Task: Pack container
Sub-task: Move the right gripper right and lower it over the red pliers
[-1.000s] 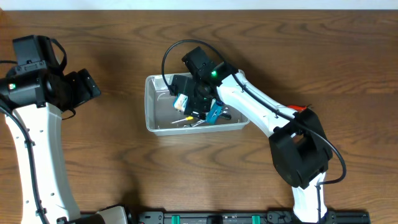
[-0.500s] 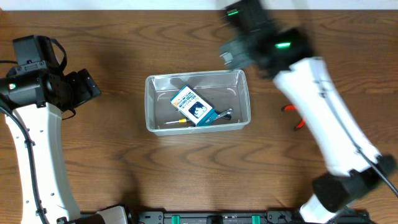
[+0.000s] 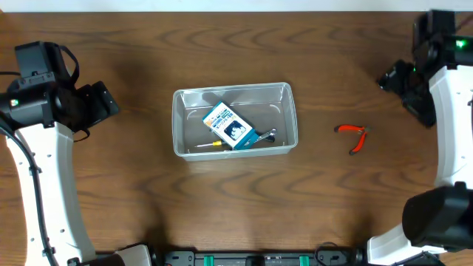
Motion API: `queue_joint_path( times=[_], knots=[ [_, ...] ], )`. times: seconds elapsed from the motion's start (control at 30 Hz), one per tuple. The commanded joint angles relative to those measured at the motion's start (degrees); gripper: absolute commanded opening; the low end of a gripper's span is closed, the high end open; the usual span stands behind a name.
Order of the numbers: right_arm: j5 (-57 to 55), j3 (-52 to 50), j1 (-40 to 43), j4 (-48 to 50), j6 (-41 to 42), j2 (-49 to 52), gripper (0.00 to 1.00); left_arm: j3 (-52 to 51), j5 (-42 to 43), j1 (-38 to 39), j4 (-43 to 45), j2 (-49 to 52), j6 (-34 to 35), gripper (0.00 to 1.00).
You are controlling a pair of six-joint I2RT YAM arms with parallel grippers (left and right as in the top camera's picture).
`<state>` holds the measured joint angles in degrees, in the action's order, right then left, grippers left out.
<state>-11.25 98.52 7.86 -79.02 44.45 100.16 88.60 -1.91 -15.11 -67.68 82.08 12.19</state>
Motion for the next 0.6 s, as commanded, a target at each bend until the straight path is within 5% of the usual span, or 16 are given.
queue_joint_path(
  times=[0.0,0.33,0.57],
  knots=[
    [5.60,-10.03,2.01,4.15,3.10,0.57,0.99,0.46,-0.72,0.02,-0.17,0.28,-0.09,0.98],
    [5.70,-32.39,-0.20,27.34,6.78,0.57,0.99,0.46,-0.72,0.02,-0.22,0.28,-0.09,0.98],
    [5.49,-37.86,-0.22,35.69,6.49,0.57,0.99,0.46,-0.72,0.02,-0.20,0.28,-0.09,0.98]
  ],
)
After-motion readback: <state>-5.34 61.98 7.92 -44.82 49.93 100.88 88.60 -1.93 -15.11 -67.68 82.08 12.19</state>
